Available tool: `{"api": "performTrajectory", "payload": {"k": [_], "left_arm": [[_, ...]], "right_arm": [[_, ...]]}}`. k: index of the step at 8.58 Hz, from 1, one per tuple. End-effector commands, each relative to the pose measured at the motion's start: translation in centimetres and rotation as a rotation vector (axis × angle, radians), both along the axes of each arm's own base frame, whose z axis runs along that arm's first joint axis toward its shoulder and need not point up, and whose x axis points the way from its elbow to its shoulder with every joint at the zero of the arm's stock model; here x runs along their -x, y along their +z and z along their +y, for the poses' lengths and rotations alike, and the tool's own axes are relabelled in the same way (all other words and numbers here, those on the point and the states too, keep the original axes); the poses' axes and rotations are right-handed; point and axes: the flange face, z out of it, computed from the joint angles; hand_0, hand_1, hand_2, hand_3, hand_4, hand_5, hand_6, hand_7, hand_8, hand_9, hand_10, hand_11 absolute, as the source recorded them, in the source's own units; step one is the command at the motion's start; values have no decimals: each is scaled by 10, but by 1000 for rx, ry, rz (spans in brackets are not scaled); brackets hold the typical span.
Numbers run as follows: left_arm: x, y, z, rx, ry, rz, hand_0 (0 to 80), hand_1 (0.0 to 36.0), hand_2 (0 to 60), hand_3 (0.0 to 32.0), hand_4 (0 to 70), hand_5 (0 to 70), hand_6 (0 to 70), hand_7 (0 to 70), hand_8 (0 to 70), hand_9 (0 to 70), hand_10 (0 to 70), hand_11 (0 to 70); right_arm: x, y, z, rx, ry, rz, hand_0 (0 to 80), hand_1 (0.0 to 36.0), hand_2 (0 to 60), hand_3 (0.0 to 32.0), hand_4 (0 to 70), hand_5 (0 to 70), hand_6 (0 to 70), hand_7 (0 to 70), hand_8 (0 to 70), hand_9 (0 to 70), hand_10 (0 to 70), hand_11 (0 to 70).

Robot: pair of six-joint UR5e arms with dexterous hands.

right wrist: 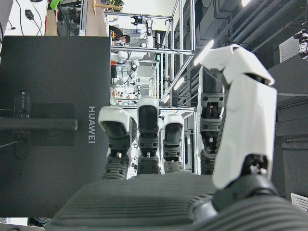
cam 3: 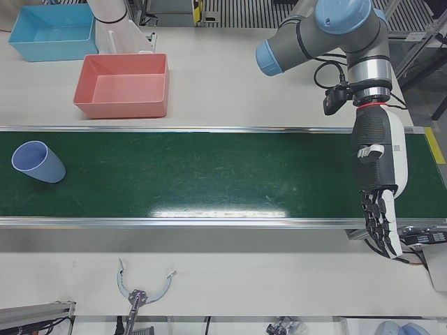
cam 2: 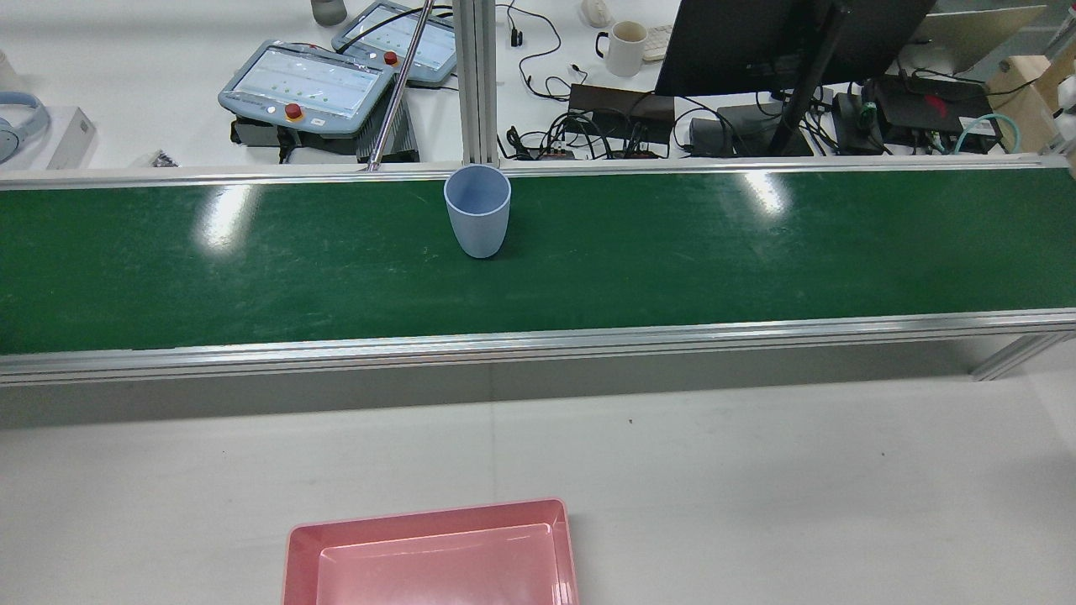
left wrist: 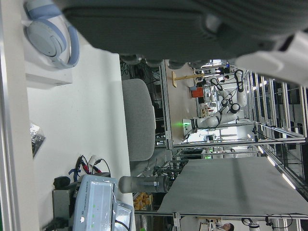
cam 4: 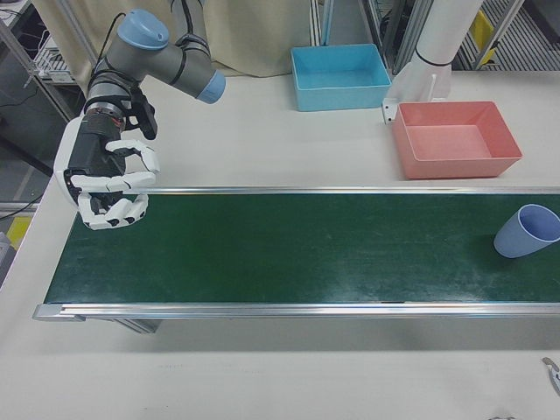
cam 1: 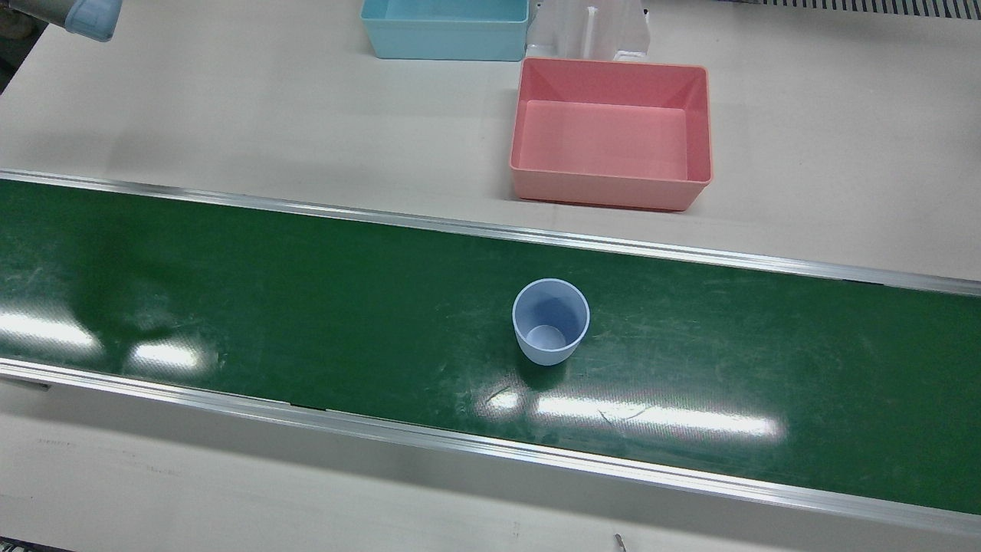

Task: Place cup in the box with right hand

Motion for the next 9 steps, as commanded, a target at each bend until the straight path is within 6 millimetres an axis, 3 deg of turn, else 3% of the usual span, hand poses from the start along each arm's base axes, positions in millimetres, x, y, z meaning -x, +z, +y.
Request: {"api": "performTrajectory", "payload": {"k": [1,9], "left_arm": [[0,0,0,-1,0,0,0,0,0,0,0,0,0,0,0,0,0,0],[0,0,0,0,0,0,0,0,0,0,0,0,0,0,0,0,0,0]], "right_arm": [[0,0,0,0,0,0,585,253,344,0,638,130,228,700,402,579,472,672],[0,0,0,0,0,0,583,254,352,0,642,130,228,700,402,581,470,669]]}}
